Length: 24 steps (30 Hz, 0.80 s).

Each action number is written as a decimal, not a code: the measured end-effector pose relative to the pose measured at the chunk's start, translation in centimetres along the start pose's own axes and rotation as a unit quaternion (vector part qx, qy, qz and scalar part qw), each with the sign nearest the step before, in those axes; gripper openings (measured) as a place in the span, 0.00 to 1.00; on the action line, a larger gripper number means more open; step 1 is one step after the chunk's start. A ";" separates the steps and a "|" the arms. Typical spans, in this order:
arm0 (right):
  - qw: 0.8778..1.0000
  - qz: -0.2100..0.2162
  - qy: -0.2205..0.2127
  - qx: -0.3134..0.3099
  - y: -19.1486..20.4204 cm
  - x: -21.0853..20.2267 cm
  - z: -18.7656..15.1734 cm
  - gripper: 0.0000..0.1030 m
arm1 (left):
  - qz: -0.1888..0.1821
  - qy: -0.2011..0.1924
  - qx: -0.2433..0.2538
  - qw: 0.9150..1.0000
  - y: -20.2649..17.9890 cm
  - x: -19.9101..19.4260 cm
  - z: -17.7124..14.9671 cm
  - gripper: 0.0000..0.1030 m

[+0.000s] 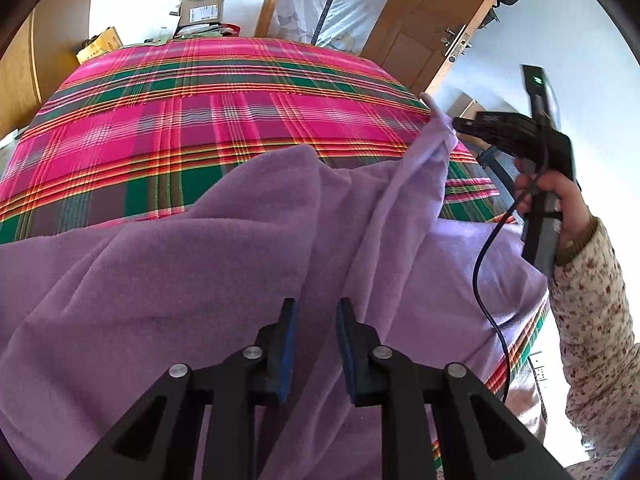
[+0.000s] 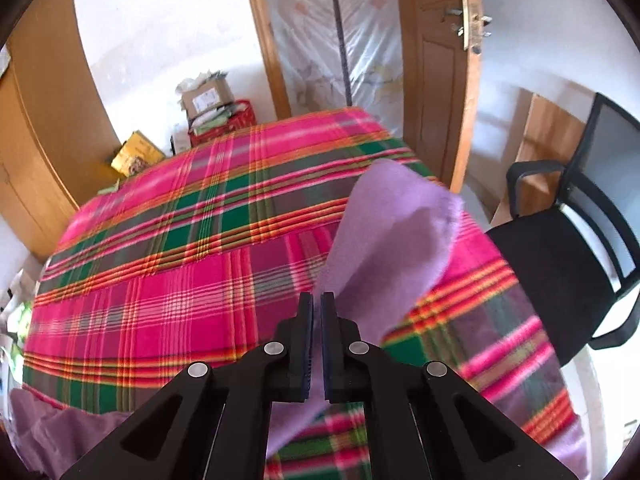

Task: Fold clothes
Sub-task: 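Grasp the purple sweatpants leg end with the right tool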

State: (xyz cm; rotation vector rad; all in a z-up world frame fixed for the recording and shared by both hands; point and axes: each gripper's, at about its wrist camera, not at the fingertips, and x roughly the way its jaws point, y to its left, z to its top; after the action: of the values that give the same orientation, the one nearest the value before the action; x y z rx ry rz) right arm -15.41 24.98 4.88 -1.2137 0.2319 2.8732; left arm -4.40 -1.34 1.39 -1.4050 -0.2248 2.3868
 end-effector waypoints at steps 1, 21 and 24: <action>1.000 -0.001 -0.008 0.002 -0.4 -0.8 -0.2 0.04 | -0.001 -0.001 0.002 1.000 -0.1 -0.1 -0.1 0.14; 0.997 0.056 0.052 -0.022 3.5 1.3 -1.2 0.30 | 0.012 0.025 0.023 0.999 -2.2 1.7 -1.0 0.15; 0.996 0.057 0.065 -0.030 4.9 2.9 -0.7 0.39 | 0.010 0.029 0.030 0.999 -2.3 1.8 -1.1 0.15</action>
State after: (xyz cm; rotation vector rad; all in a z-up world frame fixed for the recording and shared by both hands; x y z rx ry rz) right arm -17.29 19.89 3.02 -1.4456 0.2251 2.9201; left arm -3.72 1.38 0.12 -1.4523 -0.1226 2.3445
